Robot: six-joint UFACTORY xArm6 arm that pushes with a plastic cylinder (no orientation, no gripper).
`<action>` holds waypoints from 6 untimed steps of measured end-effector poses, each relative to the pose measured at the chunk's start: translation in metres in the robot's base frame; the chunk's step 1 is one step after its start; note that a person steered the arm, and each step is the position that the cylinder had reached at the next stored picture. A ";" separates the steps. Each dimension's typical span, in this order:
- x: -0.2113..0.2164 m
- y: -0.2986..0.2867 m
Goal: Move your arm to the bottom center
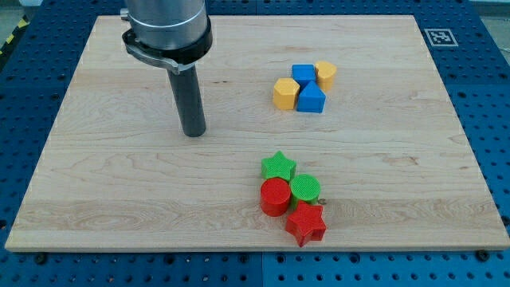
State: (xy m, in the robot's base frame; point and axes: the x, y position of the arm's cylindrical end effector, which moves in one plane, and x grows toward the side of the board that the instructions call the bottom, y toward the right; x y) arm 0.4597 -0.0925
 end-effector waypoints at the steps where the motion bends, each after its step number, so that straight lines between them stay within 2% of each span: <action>1: 0.007 -0.006; 3: 0.117 -0.008; 4: 0.159 0.035; 6: 0.159 0.135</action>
